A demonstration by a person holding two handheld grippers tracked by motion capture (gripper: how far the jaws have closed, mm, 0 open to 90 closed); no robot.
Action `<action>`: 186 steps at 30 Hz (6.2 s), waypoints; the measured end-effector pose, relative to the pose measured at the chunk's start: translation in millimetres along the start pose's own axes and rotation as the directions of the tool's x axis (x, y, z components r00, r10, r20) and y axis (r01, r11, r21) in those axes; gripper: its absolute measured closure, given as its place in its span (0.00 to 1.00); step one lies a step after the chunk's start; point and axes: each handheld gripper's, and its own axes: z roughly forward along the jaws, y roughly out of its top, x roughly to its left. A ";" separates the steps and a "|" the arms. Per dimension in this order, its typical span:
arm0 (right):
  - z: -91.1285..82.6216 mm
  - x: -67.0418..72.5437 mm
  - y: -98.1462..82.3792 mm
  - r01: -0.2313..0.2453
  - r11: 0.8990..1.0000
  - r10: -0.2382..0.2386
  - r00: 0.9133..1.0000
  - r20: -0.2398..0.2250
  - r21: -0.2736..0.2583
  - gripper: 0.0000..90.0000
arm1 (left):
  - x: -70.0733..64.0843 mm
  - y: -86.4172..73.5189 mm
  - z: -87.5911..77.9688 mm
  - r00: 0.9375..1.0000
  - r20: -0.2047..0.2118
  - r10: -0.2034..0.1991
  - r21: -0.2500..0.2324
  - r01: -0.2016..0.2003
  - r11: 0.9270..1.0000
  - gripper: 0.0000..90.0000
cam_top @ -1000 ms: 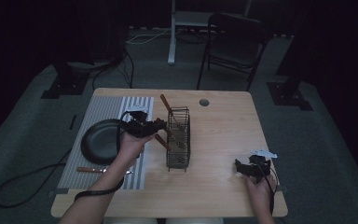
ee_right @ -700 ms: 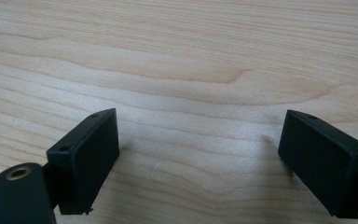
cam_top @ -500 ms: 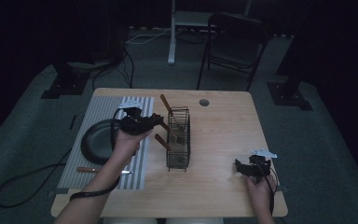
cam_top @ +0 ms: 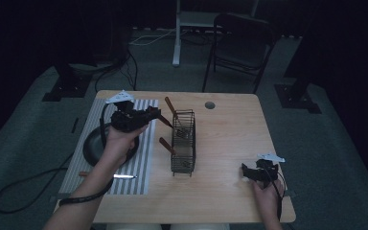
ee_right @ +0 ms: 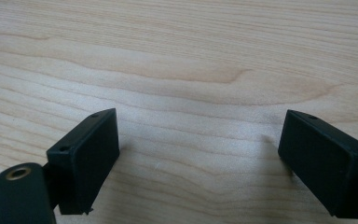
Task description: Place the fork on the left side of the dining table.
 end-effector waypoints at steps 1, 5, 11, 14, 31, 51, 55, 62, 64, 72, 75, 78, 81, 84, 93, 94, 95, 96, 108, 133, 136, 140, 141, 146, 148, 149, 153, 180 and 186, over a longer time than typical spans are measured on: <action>0.0 0.0 0.0 0.000 1.000 0.000 1.000 0.000 0.000 0.13 | -0.2 2.3 -2.4 1.000 0.001 0.003 -0.005 -0.003 1.000 0.86; 0.0 0.0 0.0 0.000 1.000 0.000 1.000 0.000 0.000 0.13 | 1.5 10.0 -10.8 1.000 -0.028 0.015 -0.022 -0.016 1.000 0.86; 0.0 0.0 0.0 0.000 1.000 0.000 1.000 0.000 0.000 0.13 | 16.5 15.6 -20.6 0.998 -0.068 -0.010 -0.050 0.007 0.999 0.86; 0.0 0.1 0.0 0.000 1.000 0.000 1.000 0.000 0.000 0.13 | 28.1 16.6 -24.8 0.996 -0.081 -0.036 -0.061 0.031 0.998 0.86; 0.1 0.2 -0.1 -0.002 1.000 0.002 1.000 0.000 0.000 0.13 | 86.3 -3.4 -20.3 0.982 -0.159 -0.107 -0.045 0.101 0.994 0.86; 0.0 0.1 -0.1 0.000 1.000 0.000 1.000 0.000 0.000 0.13 | 161.8 -23.7 -9.4 0.933 -0.264 -0.244 -0.060 0.236 0.970 0.90; 0.1 0.1 -0.1 0.000 1.000 0.000 1.000 0.000 0.000 0.13 | 171.0 -27.2 -10.7 0.922 -0.272 -0.276 -0.083 0.264 0.961 0.90; 0.0 0.1 -0.1 0.000 1.000 0.000 1.000 0.000 0.000 0.13 | 205.5 -46.9 -3.4 0.877 -0.290 -0.384 -0.113 0.367 0.923 0.90; 0.1 0.1 -0.1 0.000 1.000 0.000 1.000 0.000 0.000 0.13 | 210.9 -50.6 -0.9 0.873 -0.292 -0.391 -0.100 0.379 0.920 0.90; 0.0 0.1 -0.1 0.000 1.000 0.000 1.000 0.000 0.000 0.13 | 231.2 -66.6 2.0 0.847 -0.270 -0.458 -0.130 0.439 0.889 0.90; 0.0 0.1 -0.1 0.000 1.000 0.000 1.000 0.000 0.000 0.13 | 235.7 -73.2 6.0 0.843 -0.252 -0.475 -0.128 0.457 0.880 0.89; 0.0 0.1 -0.1 0.000 1.000 0.000 1.000 0.000 0.000 0.13 | 242.0 -77.7 5.5 0.835 -0.230 -0.500 -0.137 0.481 0.866 0.89; 0.0 0.1 -0.1 0.000 1.000 0.000 1.000 0.000 0.000 0.13 | 246.5 -79.2 4.7 0.837 -0.242 -0.491 -0.131 0.474 0.871 0.88; 0.0 0.1 -0.1 0.000 1.000 0.000 1.000 0.000 0.000 0.13 | 249.2 -81.1 3.5 0.828 -0.267 -0.492 -0.146 0.470 0.870 0.74; 0.0 0.1 -0.1 0.000 1.000 0.000 1.000 0.000 0.000 0.13 | 258.7 -89.2 10.2 0.785 -0.375 -0.493 -0.110 0.490 0.865 0.43; 0.0 0.1 -0.1 0.000 1.000 0.000 1.000 0.000 0.000 0.13 | 259.4 -90.0 10.6 0.783 -0.382 -0.491 -0.106 0.491 0.865 0.42; 0.0 0.1 -0.1 0.000 1.000 0.000 1.000 0.000 0.000 0.13 | 259.8 -90.5 11.9 0.771 -0.401 -0.494 -0.111 0.494 0.862 0.40; 0.0 0.1 -0.1 0.000 1.000 0.000 1.000 0.000 0.000 0.13 | 261.0 -91.2 12.6 0.770 -0.413 -0.487 -0.103 0.492 0.864 0.34; 0.0 0.1 -0.1 0.000 1.000 0.000 1.000 0.000 0.000 0.13 | 270.5 -96.7 24.2 0.760 -0.526 -0.383 -0.056 0.418 0.907 0.17; 0.0 0.1 -0.1 0.000 1.000 0.000 1.000 0.000 0.000 0.13 | 222.8 -105.9 11.5 0.787 -0.590 -0.183 0.121 0.310 0.943 0.01; 0.0 0.1 -0.1 0.000 1.000 0.000 1.000 0.000 0.000 0.13 | 215.7 -108.5 7.1 0.792 -0.586 -0.169 0.124 0.293 0.948 0.01; 0.0 0.1 -0.1 0.000 1.000 0.000 1.000 0.000 0.000 0.13 | 206.4 -111.2 2.4 0.795 -0.589 -0.143 0.142 0.276 0.950 0.01; 0.0 0.1 -0.1 0.000 1.000 0.000 1.000 0.000 0.000 0.13 | 203.7 -112.3 1.4 0.797 -0.589 -0.134 0.151 0.271 0.951 0.01; 0.0 0.1 -0.1 0.000 1.000 0.000 1.000 0.000 0.000 0.13 | 194.7 -117.3 -5.6 0.811 -0.567 -0.142 0.151 0.272 0.950 0.01; 0.0 0.1 -0.1 0.000 1.000 0.000 1.000 0.000 0.000 0.13 | 190.7 -119.4 -7.8 0.817 -0.563 -0.126 0.162 0.258 0.952 0.01; 0.0 0.1 -0.1 0.000 1.000 0.000 1.000 0.000 0.000 0.13 | 188.9 -120.5 -9.4 0.817 -0.563 -0.122 0.162 0.254 0.954 0.01; 0.0 0.1 -0.1 0.000 1.000 0.000 1.000 0.000 0.000 0.13 | 181.4 -123.5 -18.3 0.824 -0.551 -0.131 0.143 0.248 0.958 0.01; 0.0 0.1 -0.1 0.000 1.000 0.000 1.000 0.000 0.000 0.13 | 118.4 -178.1 -66.1 0.843 -0.537 -0.026 0.208 0.162 0.965 0.01; 0.0 0.2 0.0 -0.002 1.000 0.002 1.000 0.000 0.000 0.13 | 107.8 -202.7 -71.3 0.829 -0.559 -0.029 0.199 0.168 0.966 0.01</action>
